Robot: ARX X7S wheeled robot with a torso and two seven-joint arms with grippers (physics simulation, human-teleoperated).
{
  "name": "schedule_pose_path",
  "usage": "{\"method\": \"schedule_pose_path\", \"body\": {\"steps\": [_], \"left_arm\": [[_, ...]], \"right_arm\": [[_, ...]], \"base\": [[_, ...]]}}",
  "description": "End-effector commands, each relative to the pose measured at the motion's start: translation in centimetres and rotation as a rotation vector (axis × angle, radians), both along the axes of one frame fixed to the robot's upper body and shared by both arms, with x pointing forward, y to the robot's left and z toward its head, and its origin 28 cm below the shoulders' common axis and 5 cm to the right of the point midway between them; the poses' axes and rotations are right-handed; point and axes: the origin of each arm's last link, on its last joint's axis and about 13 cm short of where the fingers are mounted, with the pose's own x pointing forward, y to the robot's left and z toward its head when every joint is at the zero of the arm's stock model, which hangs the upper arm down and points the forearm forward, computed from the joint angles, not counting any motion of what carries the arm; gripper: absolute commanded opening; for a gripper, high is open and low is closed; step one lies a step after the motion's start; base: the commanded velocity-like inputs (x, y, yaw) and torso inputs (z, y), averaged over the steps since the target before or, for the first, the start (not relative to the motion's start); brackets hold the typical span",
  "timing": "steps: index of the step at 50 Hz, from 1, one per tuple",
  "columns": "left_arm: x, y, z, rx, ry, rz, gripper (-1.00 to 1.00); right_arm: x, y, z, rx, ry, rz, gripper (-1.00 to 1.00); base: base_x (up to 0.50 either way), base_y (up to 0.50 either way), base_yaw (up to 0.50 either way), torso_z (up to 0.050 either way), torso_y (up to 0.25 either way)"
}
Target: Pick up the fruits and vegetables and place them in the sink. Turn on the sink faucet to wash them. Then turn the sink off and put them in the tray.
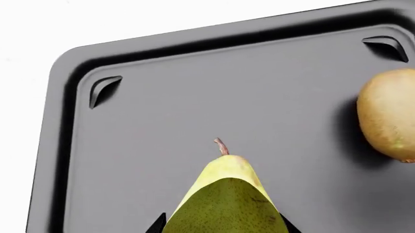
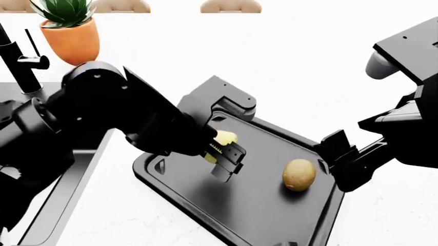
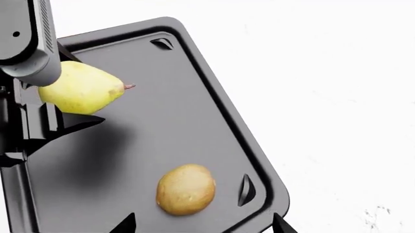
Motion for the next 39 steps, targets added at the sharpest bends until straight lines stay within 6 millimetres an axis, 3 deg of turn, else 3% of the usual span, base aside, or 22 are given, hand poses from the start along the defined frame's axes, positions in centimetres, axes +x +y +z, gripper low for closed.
{"method": "schedule_pose_path", "body": {"steps": [1,5,6,23,39], "left_arm": [[0.3,0.0,-0.4,0.004,0.007,0.015,-1.00],[0.2,0.0,-0.2,0.006,0.005,0.021,-1.00],[0.2,0.0,-0.2,0.006,0.005,0.021,1.00],[0.0,0.2,0.2,-0.004,-0.006,0.024,1.00],[-3.6,2.6,4.4,-0.146,-0.131,0.014,1.00]], "right_arm": [[0.0,-0.1,0.0,0.000,-0.001,-0.003,1.00],[0.0,0.0,0.0,0.002,-0.001,-0.002,1.00],[-0.1,0.0,0.0,0.001,-0.001,-0.002,1.00],[-0.1,-0.1,0.0,0.004,-0.001,0.001,1.00],[-0.7,-0.3,-0.3,0.020,-0.016,-0.002,1.00]], "base": [[0.00,0.00,0.00,0.000,0.000],[0.00,0.00,0.00,0.000,0.000],[0.00,0.00,0.00,0.000,0.000],[0.00,0.00,0.00,0.000,0.000],[0.00,0.00,0.00,0.000,0.001]]}}
